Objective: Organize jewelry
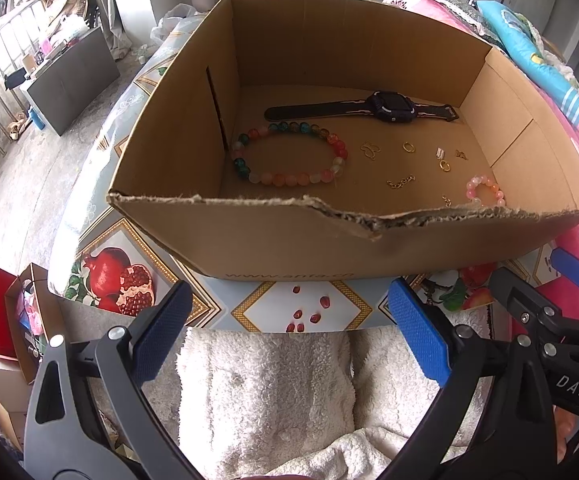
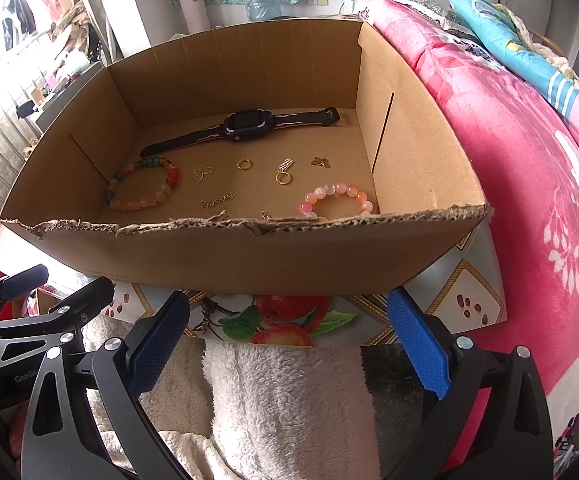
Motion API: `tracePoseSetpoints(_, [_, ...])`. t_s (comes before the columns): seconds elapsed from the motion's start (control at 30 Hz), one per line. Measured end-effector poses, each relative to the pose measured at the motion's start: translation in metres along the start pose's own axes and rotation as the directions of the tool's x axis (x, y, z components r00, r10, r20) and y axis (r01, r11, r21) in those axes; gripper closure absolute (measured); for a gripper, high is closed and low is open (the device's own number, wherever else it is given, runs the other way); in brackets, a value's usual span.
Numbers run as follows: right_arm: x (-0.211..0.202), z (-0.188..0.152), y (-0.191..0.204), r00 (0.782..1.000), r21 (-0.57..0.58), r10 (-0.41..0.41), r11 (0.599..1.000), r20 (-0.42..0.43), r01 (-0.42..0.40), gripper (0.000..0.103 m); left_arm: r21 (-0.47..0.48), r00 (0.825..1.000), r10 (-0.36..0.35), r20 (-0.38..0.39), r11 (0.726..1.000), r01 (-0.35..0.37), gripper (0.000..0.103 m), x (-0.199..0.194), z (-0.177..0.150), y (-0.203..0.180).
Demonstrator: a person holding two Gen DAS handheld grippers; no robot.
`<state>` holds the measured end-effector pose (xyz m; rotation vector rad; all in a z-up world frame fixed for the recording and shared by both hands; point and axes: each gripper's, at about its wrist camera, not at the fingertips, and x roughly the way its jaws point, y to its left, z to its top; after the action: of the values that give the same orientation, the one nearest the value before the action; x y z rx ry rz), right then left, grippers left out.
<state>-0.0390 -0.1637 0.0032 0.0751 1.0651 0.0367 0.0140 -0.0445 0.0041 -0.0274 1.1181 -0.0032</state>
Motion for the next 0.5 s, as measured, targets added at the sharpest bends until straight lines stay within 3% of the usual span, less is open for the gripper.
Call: tracePoseSetpoints(0.5, [0.0005, 0.0003, 0.0005, 1.000, 0.001, -0.002, 1.000, -0.002, 0.002, 0.007, 0.001, 1.000, 0.001, -0.002, 1.000, -0.001, 0.009, 0.0009, 0.0007, -0.0012])
